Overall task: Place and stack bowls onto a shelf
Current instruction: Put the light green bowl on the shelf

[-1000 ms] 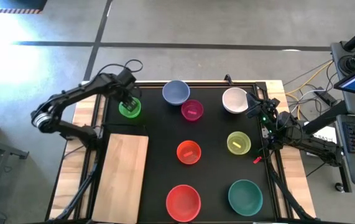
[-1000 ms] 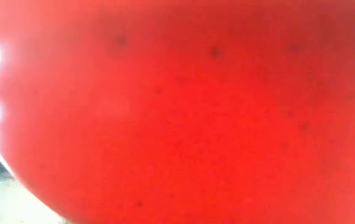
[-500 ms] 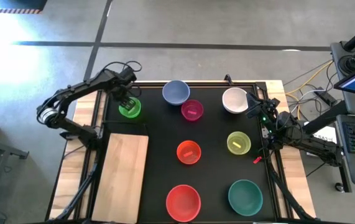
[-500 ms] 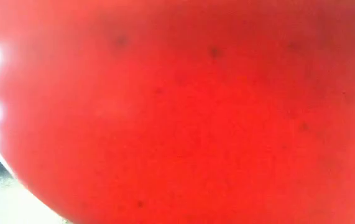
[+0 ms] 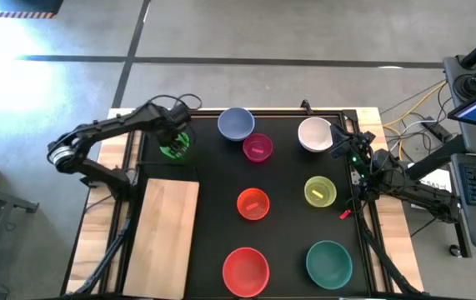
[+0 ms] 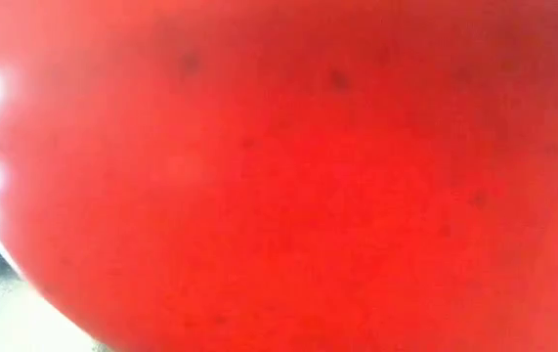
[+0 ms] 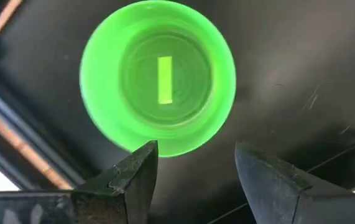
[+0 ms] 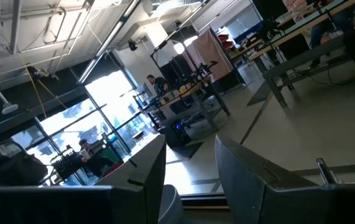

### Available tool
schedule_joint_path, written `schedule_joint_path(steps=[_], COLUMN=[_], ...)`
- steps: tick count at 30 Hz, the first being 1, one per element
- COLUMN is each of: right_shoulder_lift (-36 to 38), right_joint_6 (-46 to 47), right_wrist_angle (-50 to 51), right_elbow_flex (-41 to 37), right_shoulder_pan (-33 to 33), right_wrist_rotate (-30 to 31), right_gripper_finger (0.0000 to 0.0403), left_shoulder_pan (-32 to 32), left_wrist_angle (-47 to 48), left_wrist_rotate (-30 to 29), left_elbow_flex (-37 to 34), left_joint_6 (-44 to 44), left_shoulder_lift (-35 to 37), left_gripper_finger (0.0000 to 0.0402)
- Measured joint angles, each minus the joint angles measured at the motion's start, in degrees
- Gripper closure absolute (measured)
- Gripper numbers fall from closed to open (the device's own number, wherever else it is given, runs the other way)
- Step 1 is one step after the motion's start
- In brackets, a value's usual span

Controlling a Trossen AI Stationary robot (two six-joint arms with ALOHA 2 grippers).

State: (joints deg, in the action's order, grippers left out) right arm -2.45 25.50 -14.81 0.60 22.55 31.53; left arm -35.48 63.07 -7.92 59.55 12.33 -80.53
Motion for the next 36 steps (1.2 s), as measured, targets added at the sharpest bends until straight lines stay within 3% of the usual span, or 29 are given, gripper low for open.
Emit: schedule_joint_path(steps=[9,30,36], right_shoulder_lift=[0.0,0.0,0.0], right_joint_6=[0.0,0.0,0.0], right_wrist_angle=[0.0,0.0,0.0], right_elbow_flex=[0.0,0.0,0.0], right_shoulder_pan=[0.0,0.0,0.0], right_wrist_rotate=[0.0,0.0,0.0], right_gripper_finger=[0.0275,0.0275,0.0275], left_shoulder_pan=[4.7,4.7,4.7], left_wrist_angle=[-4.7,-8.7,-10.6], left_wrist_rotate=[-0.1,-0.5,-0.7], left_elbow_flex=[0.0,-0.8,-2.0], left_joint_6=[4.3,9.8,10.7], left_shoulder_lift=[-6.1,-16.4,-16.4], left_gripper_finger=[0.0205,0.0206,0.0254])
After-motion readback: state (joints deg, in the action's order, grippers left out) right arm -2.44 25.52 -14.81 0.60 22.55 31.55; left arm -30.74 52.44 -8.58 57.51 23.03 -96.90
